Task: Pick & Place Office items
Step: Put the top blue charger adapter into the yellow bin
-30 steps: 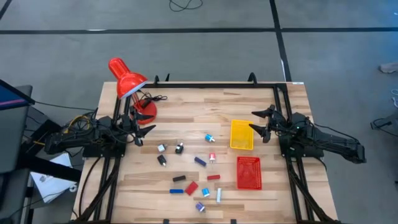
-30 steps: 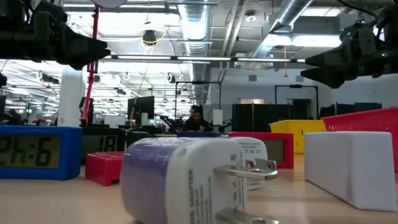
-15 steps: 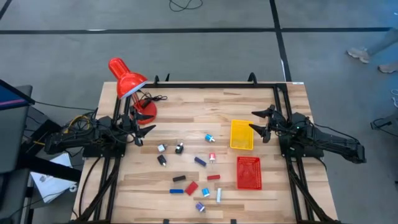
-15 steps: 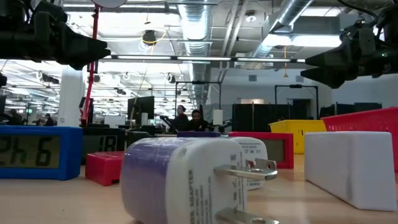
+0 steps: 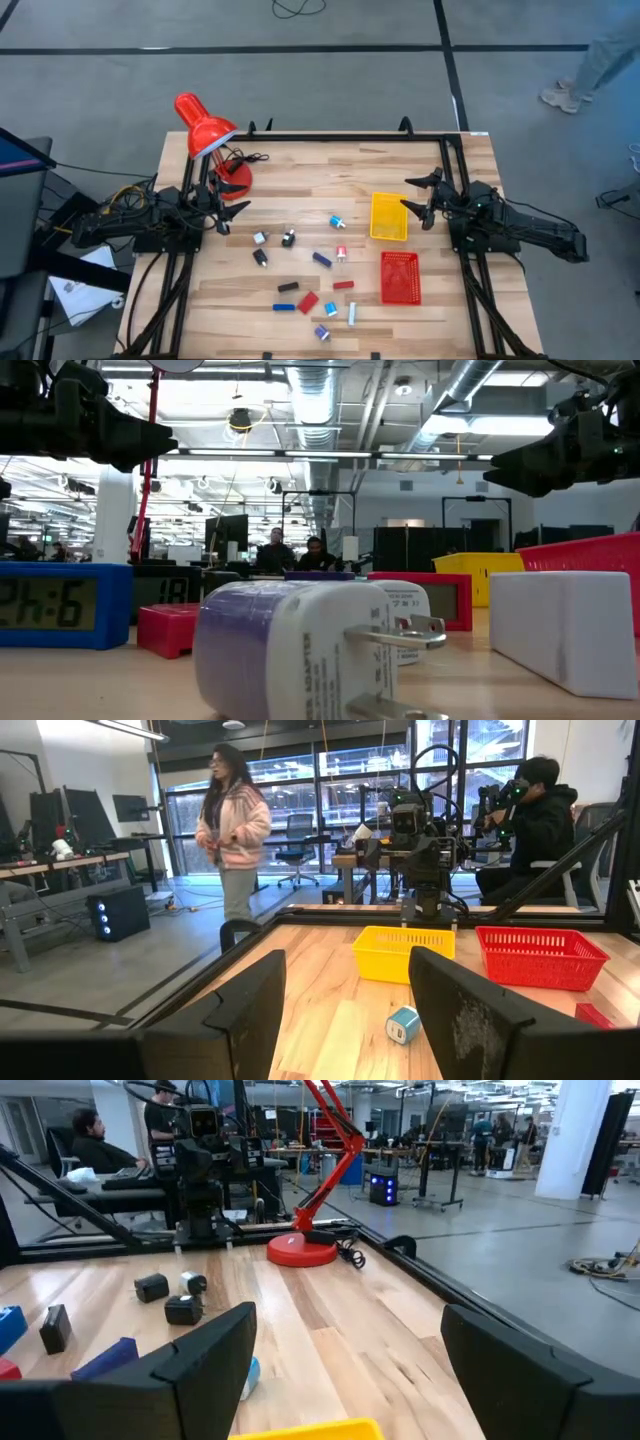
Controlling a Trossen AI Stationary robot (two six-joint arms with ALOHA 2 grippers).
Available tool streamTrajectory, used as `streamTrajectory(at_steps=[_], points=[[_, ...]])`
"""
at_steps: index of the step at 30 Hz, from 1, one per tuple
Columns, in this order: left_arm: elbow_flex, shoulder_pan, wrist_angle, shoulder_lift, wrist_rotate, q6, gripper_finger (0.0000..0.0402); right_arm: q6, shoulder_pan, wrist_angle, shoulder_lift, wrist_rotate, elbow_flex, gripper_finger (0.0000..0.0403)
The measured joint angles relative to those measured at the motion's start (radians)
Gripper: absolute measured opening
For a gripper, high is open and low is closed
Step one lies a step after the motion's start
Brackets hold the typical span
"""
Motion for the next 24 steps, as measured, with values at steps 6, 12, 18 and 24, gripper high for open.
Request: streamTrajectory(at_steps=[6,12,18,24], points=[[0.0,0.0,0.0,0.0,0.0,0.0,0.0208,0.117,0.0,0.0,0.0,0.0,0.0,0.0312],[0.0,0.0,0.0,0.0,0.0,0.0,0.0208,0.278,0.0,0.0,0.0,0.0,0.0,0.0312],[0.0,0.0,0.0,0.0,0.0,0.0,0.0208,0.308,0.002,0.0,0.0,-0.001,0.0,0.0315],[0.0,0.0,0.0,0.0,0.0,0.0,0.0208,0.307,0.015,0.002,0.0,0.0,0.0,0.0322]])
